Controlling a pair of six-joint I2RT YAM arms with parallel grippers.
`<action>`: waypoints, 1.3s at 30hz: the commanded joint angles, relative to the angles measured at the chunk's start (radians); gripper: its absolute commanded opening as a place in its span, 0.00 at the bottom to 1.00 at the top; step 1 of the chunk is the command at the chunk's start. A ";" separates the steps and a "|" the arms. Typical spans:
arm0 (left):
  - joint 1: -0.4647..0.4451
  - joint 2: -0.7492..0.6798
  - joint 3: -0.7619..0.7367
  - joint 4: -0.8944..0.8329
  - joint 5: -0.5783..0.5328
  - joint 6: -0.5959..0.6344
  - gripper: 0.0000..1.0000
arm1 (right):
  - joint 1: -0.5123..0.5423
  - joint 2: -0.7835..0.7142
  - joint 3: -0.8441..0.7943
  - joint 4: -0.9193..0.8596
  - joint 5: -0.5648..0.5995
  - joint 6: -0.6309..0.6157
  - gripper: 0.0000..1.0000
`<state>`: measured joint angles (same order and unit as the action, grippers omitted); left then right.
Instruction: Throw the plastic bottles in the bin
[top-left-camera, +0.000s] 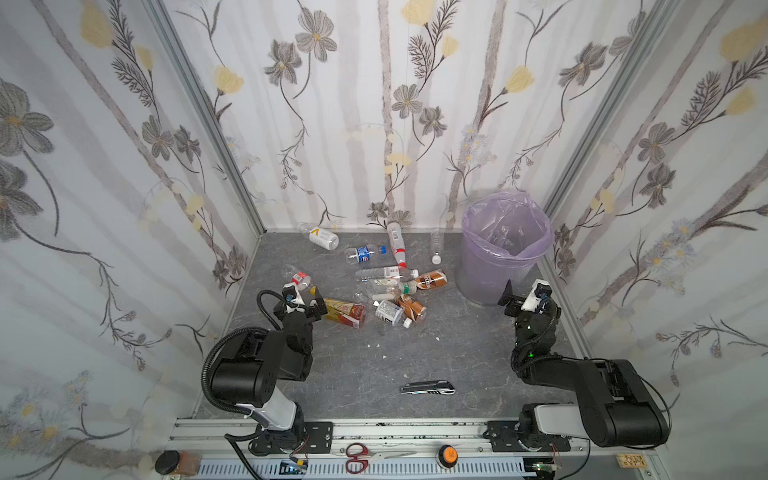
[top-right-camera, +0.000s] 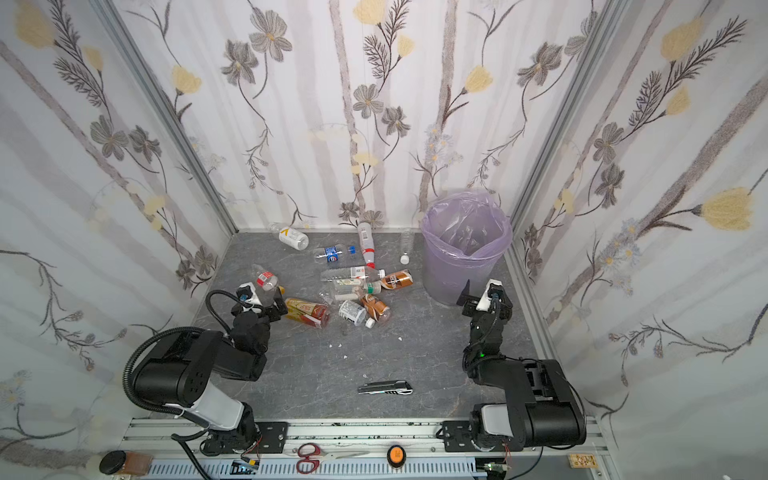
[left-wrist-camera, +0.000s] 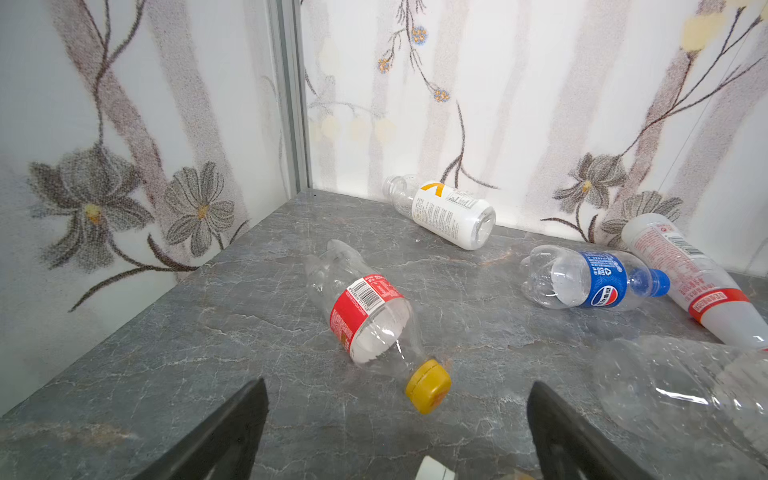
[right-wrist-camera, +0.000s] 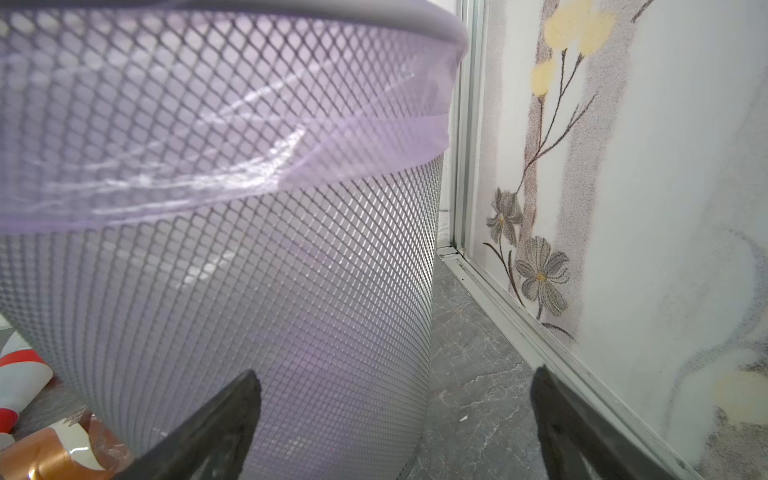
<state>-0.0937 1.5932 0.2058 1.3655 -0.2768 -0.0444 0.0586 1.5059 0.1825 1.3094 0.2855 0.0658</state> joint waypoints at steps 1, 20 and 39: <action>0.001 0.002 0.005 0.045 -0.011 0.006 1.00 | 0.001 0.001 0.005 0.025 -0.009 -0.008 1.00; 0.000 0.002 0.005 0.045 -0.010 0.007 1.00 | 0.001 0.002 0.007 0.024 -0.009 -0.009 1.00; -0.041 -0.165 -0.062 0.042 -0.148 0.012 1.00 | 0.035 -0.072 -0.039 0.059 0.046 -0.039 1.00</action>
<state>-0.1184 1.4654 0.1581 1.3666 -0.3523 -0.0486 0.0772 1.4471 0.1593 1.3125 0.2947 0.0582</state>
